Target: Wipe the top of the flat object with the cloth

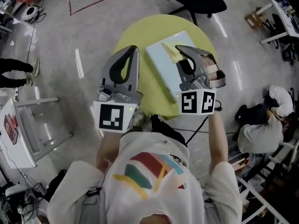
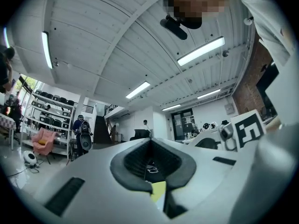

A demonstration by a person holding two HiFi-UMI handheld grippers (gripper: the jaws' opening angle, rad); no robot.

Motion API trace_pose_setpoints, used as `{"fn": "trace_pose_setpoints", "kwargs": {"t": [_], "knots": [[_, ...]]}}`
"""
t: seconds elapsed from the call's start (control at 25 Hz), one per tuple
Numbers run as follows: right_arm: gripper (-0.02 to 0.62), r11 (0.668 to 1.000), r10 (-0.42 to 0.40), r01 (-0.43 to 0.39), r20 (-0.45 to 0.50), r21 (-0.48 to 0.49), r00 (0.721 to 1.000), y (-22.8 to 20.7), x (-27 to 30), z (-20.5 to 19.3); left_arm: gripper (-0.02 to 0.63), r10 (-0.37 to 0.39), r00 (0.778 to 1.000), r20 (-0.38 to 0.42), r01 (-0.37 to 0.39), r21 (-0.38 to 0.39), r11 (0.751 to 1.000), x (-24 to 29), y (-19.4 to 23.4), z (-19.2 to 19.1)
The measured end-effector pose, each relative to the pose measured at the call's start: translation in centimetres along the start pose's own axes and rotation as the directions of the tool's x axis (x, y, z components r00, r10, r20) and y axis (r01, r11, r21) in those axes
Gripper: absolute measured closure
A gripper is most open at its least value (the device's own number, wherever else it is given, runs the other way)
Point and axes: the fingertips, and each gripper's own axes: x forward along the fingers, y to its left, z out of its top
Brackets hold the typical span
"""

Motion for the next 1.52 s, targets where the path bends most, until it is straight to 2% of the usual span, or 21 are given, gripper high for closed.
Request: {"fn": "trace_pose_setpoints", "kwargs": {"t": [0.12, 0.28, 0.36, 0.48, 0.88, 1.2, 1.32, 1.52], "knots": [[0.568, 0.983, 0.126, -0.125, 0.000, -0.132, 0.992, 2.3, 3.9, -0.8, 0.591, 0.012, 1.000, -0.011, -0.012, 0.018, 1.000, -0.5, 0.1, -0.6], [0.568, 0.910, 0.299, -0.318, -0.110, -0.264, 0.948, 6.2, 9.2, -4.1, 0.591, 0.035, 0.999, -0.040, -0.034, 0.018, 0.999, -0.9, 0.8, -1.5], [0.568, 0.880, 0.339, -0.369, -0.151, -0.299, 0.929, 7.8, 11.6, -5.7, 0.591, 0.054, 0.997, -0.061, -0.053, 0.017, 0.998, -1.2, 1.2, -2.1], [0.568, 0.849, 0.357, -0.402, -0.189, -0.343, 0.915, 9.6, 14.6, -7.5, 0.591, 0.089, 0.992, -0.087, -0.088, 0.007, 0.996, -1.5, 2.0, -2.9], [0.568, 0.717, 0.519, -0.599, -0.301, -0.357, 0.800, 15.6, 17.5, -9.9, 0.591, 0.148, 0.979, -0.141, -0.150, -0.007, 0.989, -2.2, 4.2, -5.0], [0.569, 0.647, 0.570, -0.676, -0.364, -0.353, 0.736, 17.6, 16.9, -10.8, 0.591, 0.155, 0.976, -0.151, -0.159, -0.014, 0.987, -2.7, 4.6, -5.5], [0.569, 0.631, 0.590, -0.698, -0.374, -0.338, 0.715, 18.0, 16.3, -11.0, 0.591, 0.149, 0.977, -0.151, -0.151, -0.005, 0.988, -2.9, 4.5, -5.5], [0.569, 0.596, 0.641, -0.749, -0.390, -0.290, 0.661, 18.6, 14.2, -11.1, 0.591, 0.160, 0.975, -0.155, -0.163, -0.003, 0.987, -3.6, 5.1, -5.5]]}}
